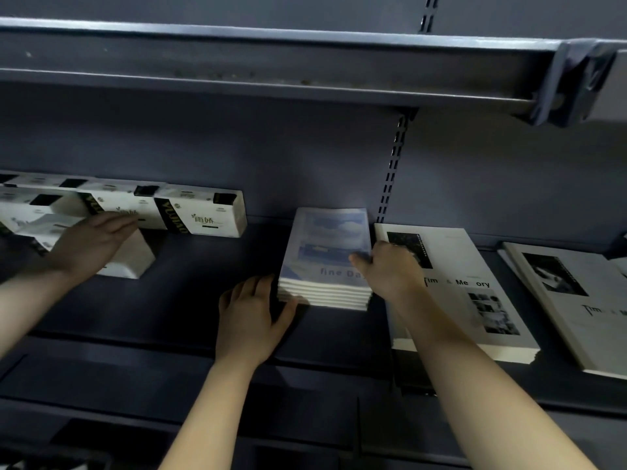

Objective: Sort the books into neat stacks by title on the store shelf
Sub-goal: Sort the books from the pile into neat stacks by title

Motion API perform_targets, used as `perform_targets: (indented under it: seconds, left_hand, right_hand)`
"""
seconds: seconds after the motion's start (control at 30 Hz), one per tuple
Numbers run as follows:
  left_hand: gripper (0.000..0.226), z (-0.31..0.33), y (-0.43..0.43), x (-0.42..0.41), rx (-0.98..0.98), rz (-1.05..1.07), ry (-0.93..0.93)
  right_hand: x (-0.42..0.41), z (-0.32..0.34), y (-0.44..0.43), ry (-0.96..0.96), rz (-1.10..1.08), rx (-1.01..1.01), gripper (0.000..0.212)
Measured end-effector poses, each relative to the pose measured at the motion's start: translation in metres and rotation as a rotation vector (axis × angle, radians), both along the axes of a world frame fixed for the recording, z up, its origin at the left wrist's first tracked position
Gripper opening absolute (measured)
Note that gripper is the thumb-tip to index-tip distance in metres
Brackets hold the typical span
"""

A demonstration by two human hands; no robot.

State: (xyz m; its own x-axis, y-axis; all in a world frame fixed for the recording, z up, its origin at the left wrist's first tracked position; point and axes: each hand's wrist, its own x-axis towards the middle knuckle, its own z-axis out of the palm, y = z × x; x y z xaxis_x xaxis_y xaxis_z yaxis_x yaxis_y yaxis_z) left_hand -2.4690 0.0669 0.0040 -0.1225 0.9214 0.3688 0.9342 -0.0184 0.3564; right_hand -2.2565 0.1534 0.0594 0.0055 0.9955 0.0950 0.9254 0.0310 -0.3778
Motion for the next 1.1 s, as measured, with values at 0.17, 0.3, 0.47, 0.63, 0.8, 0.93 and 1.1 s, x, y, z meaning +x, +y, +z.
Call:
perform_targets:
  seconds: [0.17, 0.3, 0.47, 0.63, 0.8, 0.93, 1.1]
  left_hand:
    - [0.074, 0.001, 0.0, 0.0, 0.0, 0.005, -0.01]
    - [0.078, 0.003, -0.003, 0.001, 0.017, 0.029, 0.008]
    - [0.075, 0.013, -0.006, 0.006, 0.031, -0.009, 0.035]
    - [0.07, 0.027, -0.003, 0.034, 0.048, -0.048, 0.071]
    - [0.065, 0.038, 0.005, 0.088, 0.066, -0.061, 0.098]
    - [0.065, 0.046, 0.011, 0.145, 0.069, -0.124, 0.088]
    - [0.06, 0.05, 0.014, 0.23, 0.085, -0.236, 0.098]
  right_hand:
    - [0.001, 0.004, -0.003, -0.037, -0.016, 0.01, 0.042]
    - [-0.002, 0.009, -0.007, 0.019, -0.021, 0.106, 0.043]
    - [-0.001, 0.008, -0.01, -0.046, 0.04, 0.097, 0.034]
    - [0.025, 0.012, -0.017, 0.055, 0.099, 0.173, 0.031]
    - [0.091, 0.018, -0.017, 0.133, 0.015, 0.273, 0.021]
    - [0.166, 0.016, -0.024, 0.107, -0.092, 0.29, 0.019]
    - [0.266, 0.001, -0.035, 0.03, -0.264, 0.12, 0.039]
